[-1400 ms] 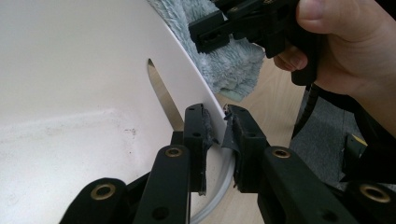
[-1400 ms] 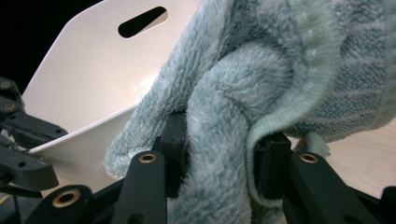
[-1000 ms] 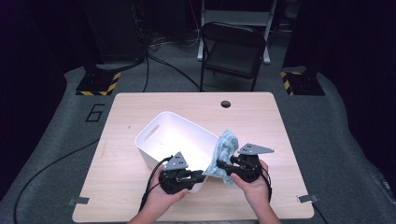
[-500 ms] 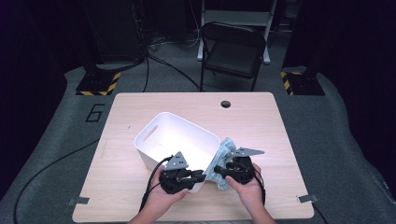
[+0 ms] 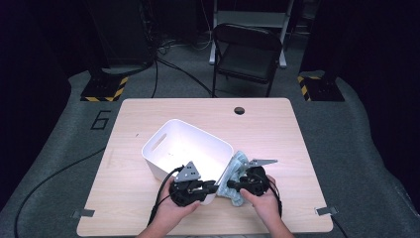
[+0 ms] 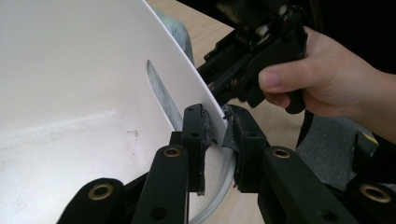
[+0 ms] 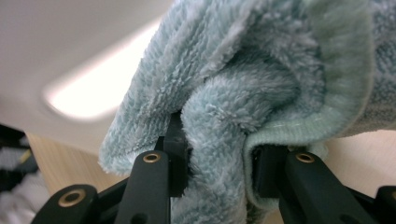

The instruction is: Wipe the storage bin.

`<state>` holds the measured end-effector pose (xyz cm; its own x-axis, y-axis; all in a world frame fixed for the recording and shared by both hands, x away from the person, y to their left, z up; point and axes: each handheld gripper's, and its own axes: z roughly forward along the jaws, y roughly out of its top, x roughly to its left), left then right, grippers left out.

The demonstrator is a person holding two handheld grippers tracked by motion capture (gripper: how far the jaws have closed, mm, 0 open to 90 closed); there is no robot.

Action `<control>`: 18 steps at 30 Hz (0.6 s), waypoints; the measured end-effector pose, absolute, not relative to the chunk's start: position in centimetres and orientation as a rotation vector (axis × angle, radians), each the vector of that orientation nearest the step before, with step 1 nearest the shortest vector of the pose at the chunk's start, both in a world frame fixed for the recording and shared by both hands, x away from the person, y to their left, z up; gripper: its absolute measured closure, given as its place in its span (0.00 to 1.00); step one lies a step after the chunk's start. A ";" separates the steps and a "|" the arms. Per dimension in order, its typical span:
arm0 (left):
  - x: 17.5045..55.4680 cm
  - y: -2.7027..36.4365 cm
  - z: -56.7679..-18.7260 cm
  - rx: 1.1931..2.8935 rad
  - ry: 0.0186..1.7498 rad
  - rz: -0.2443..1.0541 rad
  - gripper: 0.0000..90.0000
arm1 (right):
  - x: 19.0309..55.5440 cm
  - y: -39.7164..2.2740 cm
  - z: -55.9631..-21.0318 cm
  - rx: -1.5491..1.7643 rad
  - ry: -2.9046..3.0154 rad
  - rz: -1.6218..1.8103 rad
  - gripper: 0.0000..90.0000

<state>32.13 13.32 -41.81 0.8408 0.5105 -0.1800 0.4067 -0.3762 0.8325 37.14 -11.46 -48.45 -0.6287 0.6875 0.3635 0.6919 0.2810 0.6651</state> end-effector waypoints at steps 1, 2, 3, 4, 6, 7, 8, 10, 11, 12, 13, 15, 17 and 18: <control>32.1 13.3 -41.8 2.015 0.674 0.130 0.86 | 37.1 -11.5 -48.4 -1.351 -2.510 -1.308 0.71; 32.1 13.3 -41.8 2.015 0.675 0.133 0.86 | 37.3 -11.0 -49.3 -1.356 -2.547 -1.220 0.70; 32.1 13.3 -41.8 2.015 0.675 0.133 0.86 | 37.3 -11.0 -49.3 -1.356 -2.547 -1.220 0.70; 32.1 13.3 -41.8 2.014 0.677 0.132 0.86 | 37.4 -10.9 -49.6 -1.354 -2.569 -1.179 0.70; 32.1 13.3 -41.8 2.016 0.673 0.146 0.86 | 37.6 -10.8 -50.1 -1.365 -2.566 -1.187 0.64; 32.1 13.3 -41.8 2.016 0.673 0.146 0.86 | 37.5 -11.0 -49.9 -1.373 -2.558 -1.176 0.61; 32.2 13.3 -41.8 2.018 0.671 0.144 0.86 | 37.5 -11.0 -49.9 -1.396 -2.538 -1.208 0.58; 32.2 13.2 -41.8 2.016 0.673 0.149 0.86 | 37.4 -11.4 -49.7 -1.384 -2.538 -1.211 0.53; 32.2 13.2 -41.8 2.015 0.676 0.147 0.86 | 37.4 -11.4 -49.7 -1.384 -2.538 -1.211 0.53; 32.3 13.2 -41.8 2.012 0.678 0.147 0.86 | 37.4 -11.5 -49.6 -1.387 -2.532 -1.226 0.51; 32.4 13.2 -41.8 2.019 0.672 0.156 0.86 | 37.3 -11.8 -49.2 -1.387 -2.529 -1.229 0.48; 32.5 13.2 -41.8 2.015 0.680 0.155 0.86 | 37.2 -12.0 -49.1 -1.387 -2.534 -1.229 0.48; 32.7 13.1 -41.8 2.015 0.678 0.154 0.85 | 37.1 -12.6 -48.8 -1.415 -2.529 -1.245 0.47; 32.8 13.1 -41.8 2.013 0.681 0.153 0.85 | 37.0 -12.9 -48.7 -1.421 -2.534 -1.259 0.46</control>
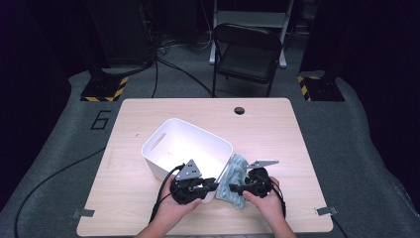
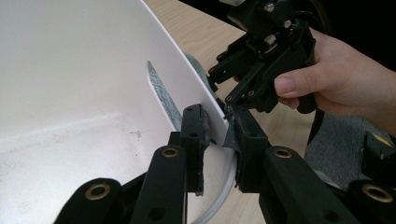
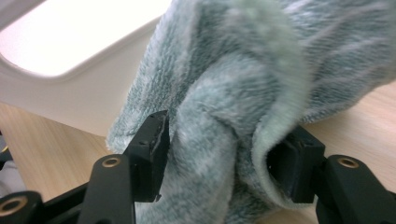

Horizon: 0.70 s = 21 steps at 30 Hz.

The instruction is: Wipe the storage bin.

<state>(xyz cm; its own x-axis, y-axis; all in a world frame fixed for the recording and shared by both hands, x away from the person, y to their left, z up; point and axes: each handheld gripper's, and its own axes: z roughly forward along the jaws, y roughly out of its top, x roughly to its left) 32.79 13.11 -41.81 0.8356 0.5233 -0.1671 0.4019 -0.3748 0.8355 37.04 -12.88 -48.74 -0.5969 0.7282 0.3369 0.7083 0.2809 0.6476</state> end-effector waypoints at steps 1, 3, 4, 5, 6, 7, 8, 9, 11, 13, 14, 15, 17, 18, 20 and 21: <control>32.8 13.1 -41.8 2.007 0.687 0.153 0.85 | 37.0 -13.2 -48.7 1.410 2.485 1.234 0.46; 33.0 13.1 -41.8 2.012 0.683 0.151 0.85 | 36.9 -13.7 -48.5 1.423 2.460 1.247 0.45; 33.0 13.1 -41.8 2.012 0.683 0.151 0.85 | 36.9 -13.7 -48.5 1.423 2.460 1.247 0.45; 33.0 13.1 -41.8 2.010 0.684 0.151 0.85 | 36.9 -14.0 -48.4 1.430 2.446 1.252 0.44; 33.1 13.0 -41.8 2.008 0.688 0.147 0.85 | 36.8 -14.2 -48.3 1.431 2.432 1.261 0.43; 33.1 13.0 -41.8 2.008 0.689 0.147 0.85 | 36.8 -14.5 -48.1 1.429 2.421 1.269 0.42; 33.2 13.0 -41.8 2.008 0.691 0.143 0.84 | 36.7 -14.8 -47.9 1.424 2.373 1.297 0.40; 33.2 13.0 -41.8 2.008 0.691 0.143 0.85 | 36.7 -14.8 -47.9 1.424 2.373 1.297 0.40; 33.2 13.0 -41.9 2.004 0.693 0.139 0.84 | 36.5 -14.7 -47.6 1.408 2.312 1.325 0.35; 33.2 13.0 -41.9 2.003 0.693 0.143 0.84 | 36.5 -14.4 -47.6 1.359 2.280 1.337 0.32; 33.2 13.0 -41.9 2.003 0.693 0.143 0.84 | 36.5 -14.4 -47.6 1.359 2.280 1.337 0.32; 33.2 13.0 -41.9 2.002 0.693 0.142 0.84 | 36.4 -14.1 -47.3 1.323 2.252 1.353 0.31; 33.1 13.1 -42.0 1.999 0.694 0.142 0.84 | 36.5 -13.6 -47.2 1.277 2.232 1.366 0.30; 33.2 13.1 -42.0 2.000 0.693 0.143 0.85 | 36.5 -13.3 -47.1 1.254 2.233 1.374 0.30; 33.2 13.1 -42.0 1.998 0.694 0.141 0.85 | 36.6 -12.8 -47.3 1.212 2.260 1.362 0.29; 33.2 13.1 -42.0 1.998 0.694 0.141 0.84 | 36.6 -12.8 -47.3 1.212 2.260 1.362 0.29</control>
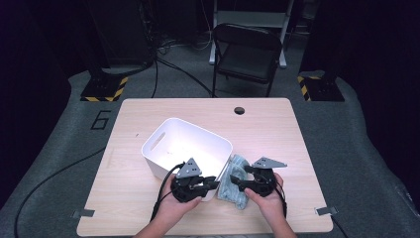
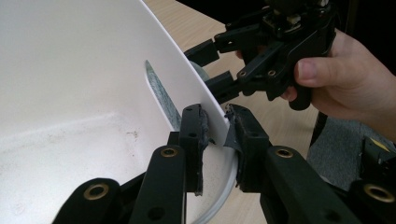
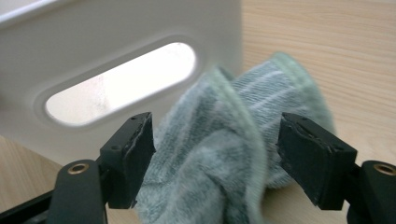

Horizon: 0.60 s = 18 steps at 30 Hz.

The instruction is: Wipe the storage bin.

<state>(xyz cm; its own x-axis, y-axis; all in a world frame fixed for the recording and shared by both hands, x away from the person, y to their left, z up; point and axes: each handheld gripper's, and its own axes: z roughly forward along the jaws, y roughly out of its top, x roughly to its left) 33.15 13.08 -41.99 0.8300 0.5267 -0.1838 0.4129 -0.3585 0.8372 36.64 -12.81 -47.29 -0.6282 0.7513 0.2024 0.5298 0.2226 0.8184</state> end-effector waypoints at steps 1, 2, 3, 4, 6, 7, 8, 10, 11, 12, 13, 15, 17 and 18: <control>33.1 13.1 -42.0 1.994 0.698 0.143 0.84 | 36.8 -12.5 -47.5 1.201 2.278 1.344 0.28; 33.1 13.1 -42.0 1.995 0.697 0.144 0.84 | 36.8 -12.3 -47.7 1.208 2.291 1.321 0.28; 33.2 13.1 -42.0 1.994 0.695 0.142 0.84 | 37.1 -12.0 -48.2 1.204 2.317 1.286 0.28; 33.2 13.1 -42.0 1.994 0.695 0.142 0.84 | 37.1 -12.0 -48.2 1.204 2.317 1.286 0.28; 33.2 13.1 -42.0 1.995 0.695 0.140 0.84 | 37.1 -11.8 -48.7 1.204 2.357 1.273 0.29; 33.2 13.1 -42.0 1.993 0.698 0.130 0.84 | 37.0 -11.5 -49.2 1.184 2.395 1.231 0.29; 33.2 13.1 -42.0 1.994 0.698 0.129 0.84 | 36.9 -11.4 -49.3 1.189 2.409 1.216 0.29; 33.3 13.1 -42.0 1.994 0.699 0.124 0.84 | 36.7 -11.3 -49.7 1.174 2.445 1.197 0.30; 33.3 13.1 -42.0 1.994 0.699 0.124 0.84 | 36.7 -11.2 -49.8 1.175 2.462 1.187 0.30; 33.3 13.1 -42.0 1.994 0.698 0.123 0.84 | 36.6 -11.2 -50.0 1.170 2.474 1.168 0.30; 33.3 13.1 -42.0 1.994 0.698 0.123 0.84 | 36.6 -11.2 -50.0 1.170 2.474 1.168 0.30; 33.3 13.1 -42.0 1.994 0.697 0.122 0.84 | 36.6 -11.2 -50.3 1.170 2.494 1.139 0.32; 33.3 13.1 -42.0 1.993 0.698 0.121 0.84 | 36.7 -11.3 -50.7 1.178 2.514 1.087 0.39; 33.3 13.1 -42.1 1.991 0.701 0.126 0.84 | 36.8 -11.3 -50.9 1.168 2.510 1.066 0.41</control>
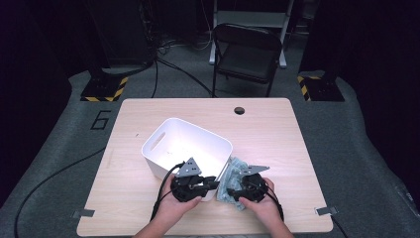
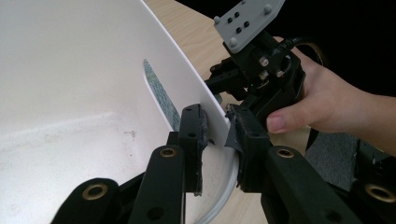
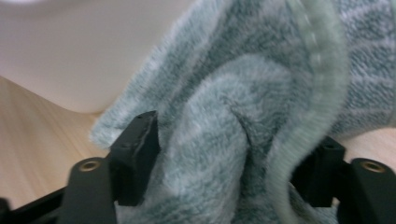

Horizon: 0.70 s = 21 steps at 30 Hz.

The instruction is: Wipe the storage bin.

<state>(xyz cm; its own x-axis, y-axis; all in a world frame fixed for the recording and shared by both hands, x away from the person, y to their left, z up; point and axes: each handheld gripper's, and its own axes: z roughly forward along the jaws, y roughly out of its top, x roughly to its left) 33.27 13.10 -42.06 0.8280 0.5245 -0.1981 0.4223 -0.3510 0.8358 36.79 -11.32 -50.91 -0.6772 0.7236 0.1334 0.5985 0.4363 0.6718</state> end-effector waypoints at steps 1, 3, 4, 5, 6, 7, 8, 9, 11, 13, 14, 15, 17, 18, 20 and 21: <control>33.3 13.1 -42.1 1.992 0.700 0.127 0.84 | 36.8 -11.3 -50.9 1.168 2.510 1.066 0.41; 33.3 13.1 -42.1 1.991 0.702 0.125 0.84 | 36.8 -11.0 -51.2 1.183 2.508 1.064 0.48; 33.3 13.1 -42.1 1.990 0.703 0.125 0.84 | 36.9 -11.0 -51.2 1.184 2.508 1.068 0.52; 33.3 13.1 -42.1 1.990 0.703 0.125 0.84 | 36.9 -11.0 -51.2 1.184 2.508 1.068 0.52; 33.3 13.1 -42.1 1.991 0.701 0.125 0.84 | 36.9 -10.8 -51.3 1.196 2.508 1.084 0.61; 33.3 13.1 -42.1 1.992 0.702 0.124 0.84 | 36.8 -10.8 -51.2 1.205 2.518 1.095 0.65; 33.3 13.1 -42.1 1.992 0.702 0.124 0.84 | 36.8 -10.8 -51.1 1.208 2.528 1.103 0.68; 33.3 13.1 -42.1 1.992 0.702 0.125 0.84 | 36.8 -10.6 -51.1 1.213 2.519 1.114 0.70; 33.3 13.1 -42.1 1.991 0.701 0.127 0.84 | 36.8 -10.7 -50.9 1.206 2.545 1.128 0.71; 33.3 13.1 -42.1 1.992 0.701 0.125 0.84 | 36.6 -10.5 -50.4 1.240 2.550 1.167 0.72; 33.2 13.1 -42.1 1.992 0.702 0.139 0.84 | 36.3 -10.3 -49.9 1.263 2.538 1.187 0.73; 33.3 13.1 -42.1 1.999 0.699 0.144 0.84 | 36.2 -10.3 -49.5 1.266 2.540 1.214 0.73; 33.2 13.0 -42.0 2.006 0.697 0.153 0.85 | 36.1 -10.5 -48.9 1.257 2.515 1.281 0.73; 33.2 13.0 -42.0 2.006 0.697 0.153 0.85 | 36.1 -10.5 -48.9 1.257 2.515 1.281 0.73; 33.1 12.8 -41.9 2.013 0.705 0.168 0.85 | 35.7 -10.9 -47.6 1.253 2.473 1.367 0.74; 33.1 12.8 -41.8 2.015 0.706 0.167 0.86 | 35.5 -11.0 -47.1 1.235 2.456 1.392 0.74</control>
